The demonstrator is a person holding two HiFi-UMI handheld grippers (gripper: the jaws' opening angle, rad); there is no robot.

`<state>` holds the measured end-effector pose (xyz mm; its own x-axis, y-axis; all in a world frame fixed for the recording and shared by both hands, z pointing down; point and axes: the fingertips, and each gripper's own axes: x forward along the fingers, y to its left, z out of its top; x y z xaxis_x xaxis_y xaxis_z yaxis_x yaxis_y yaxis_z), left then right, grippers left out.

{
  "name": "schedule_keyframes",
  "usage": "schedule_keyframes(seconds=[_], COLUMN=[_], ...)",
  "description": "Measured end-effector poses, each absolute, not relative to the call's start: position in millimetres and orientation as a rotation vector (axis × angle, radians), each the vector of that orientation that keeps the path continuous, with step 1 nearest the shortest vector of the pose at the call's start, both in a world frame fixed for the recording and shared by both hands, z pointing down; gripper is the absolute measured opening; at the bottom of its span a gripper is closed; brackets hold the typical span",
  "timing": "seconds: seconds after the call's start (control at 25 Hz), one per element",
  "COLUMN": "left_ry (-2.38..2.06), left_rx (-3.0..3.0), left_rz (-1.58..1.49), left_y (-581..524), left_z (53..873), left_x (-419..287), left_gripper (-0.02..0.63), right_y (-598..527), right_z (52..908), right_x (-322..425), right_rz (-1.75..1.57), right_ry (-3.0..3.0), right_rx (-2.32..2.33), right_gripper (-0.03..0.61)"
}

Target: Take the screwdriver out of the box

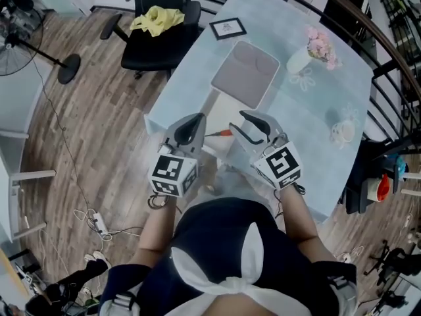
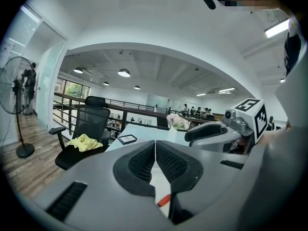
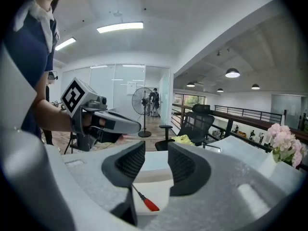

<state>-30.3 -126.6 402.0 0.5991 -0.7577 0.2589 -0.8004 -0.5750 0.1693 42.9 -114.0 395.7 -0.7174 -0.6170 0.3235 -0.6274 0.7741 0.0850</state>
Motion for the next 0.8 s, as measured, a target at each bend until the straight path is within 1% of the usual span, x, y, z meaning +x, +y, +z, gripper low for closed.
schedule_keyframes(seconds=[0.8], left_ry=[-1.322], left_rx=[2.472], left_rz=[0.298], left_y=[-131.3], left_z=[431.2], left_x=[-44.6], left_gripper=[0.021], right_y=[-114.9], right_z=[475.5], right_x=[32.9], right_rz=[0.137], right_ry=[-2.517], right_rx=[0.598], right_gripper=[0.147])
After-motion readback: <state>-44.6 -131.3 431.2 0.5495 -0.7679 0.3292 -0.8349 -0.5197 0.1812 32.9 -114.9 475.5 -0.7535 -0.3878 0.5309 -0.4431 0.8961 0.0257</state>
